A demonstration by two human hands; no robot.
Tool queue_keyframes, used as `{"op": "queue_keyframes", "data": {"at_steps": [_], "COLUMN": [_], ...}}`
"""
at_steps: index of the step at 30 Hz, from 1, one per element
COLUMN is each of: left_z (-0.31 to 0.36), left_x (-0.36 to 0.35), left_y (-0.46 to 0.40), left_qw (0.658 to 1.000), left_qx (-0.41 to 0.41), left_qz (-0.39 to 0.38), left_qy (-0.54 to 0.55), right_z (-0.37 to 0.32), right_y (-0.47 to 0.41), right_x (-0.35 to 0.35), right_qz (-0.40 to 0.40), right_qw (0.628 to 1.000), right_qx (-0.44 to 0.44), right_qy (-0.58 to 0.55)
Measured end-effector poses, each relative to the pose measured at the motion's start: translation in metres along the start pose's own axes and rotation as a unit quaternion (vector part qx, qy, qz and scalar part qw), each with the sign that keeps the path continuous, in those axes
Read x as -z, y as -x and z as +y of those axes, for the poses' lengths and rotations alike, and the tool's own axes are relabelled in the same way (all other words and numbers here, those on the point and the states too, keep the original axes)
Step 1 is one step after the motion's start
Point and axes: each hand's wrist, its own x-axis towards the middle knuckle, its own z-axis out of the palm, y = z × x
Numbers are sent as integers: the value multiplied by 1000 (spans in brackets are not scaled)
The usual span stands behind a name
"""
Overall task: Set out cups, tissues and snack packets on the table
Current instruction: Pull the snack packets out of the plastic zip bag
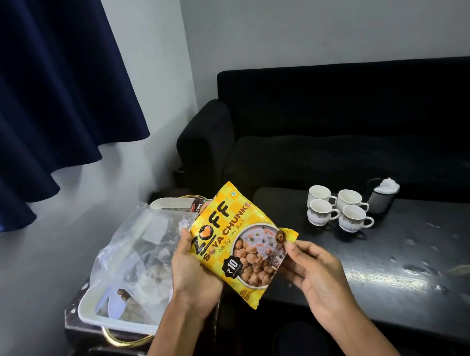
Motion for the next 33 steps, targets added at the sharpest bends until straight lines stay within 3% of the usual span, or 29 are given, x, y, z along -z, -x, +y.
{"op": "queue_keyframes", "data": {"at_steps": [6,9,11,13,15,16,18,20,23,27,33], "left_z": [-4,7,12,13,16,17,18,17,14,15,5], "left_x": [2,7,12,17,25,32,51,68,83,89,93], "left_y": [0,-4,-6,-4,-5,-7,-12,-17,-21,-24,-25], "left_qw": [999,989,956,878,764,691,542,450,428,407,382], "left_qx": [-25,-127,-227,-322,-363,-344,-232,-111,-18,22,109], "left_qz": [-37,-32,15,72,102,116,142,135,107,99,23], "left_qy": [17,-64,-188,-346,-524,-625,-795,-876,-897,-908,-917], "right_z": [7,7,5,4,5,6,7,7,7,7,12], "right_y": [-2,-5,-7,-9,-10,-11,-12,-13,-13,-15,-16], "right_x": [-11,-9,-3,4,11,14,21,27,34,40,42], "right_qz": [50,98,119,134,146,152,166,177,182,189,192], "right_qw": [992,988,988,988,987,986,984,982,981,980,979], "right_qx": [-60,-60,-48,-40,-37,-38,-41,-43,-44,-40,-46], "right_qy": [-95,-101,-89,-70,-57,-55,-51,-52,-54,-51,-41]}}
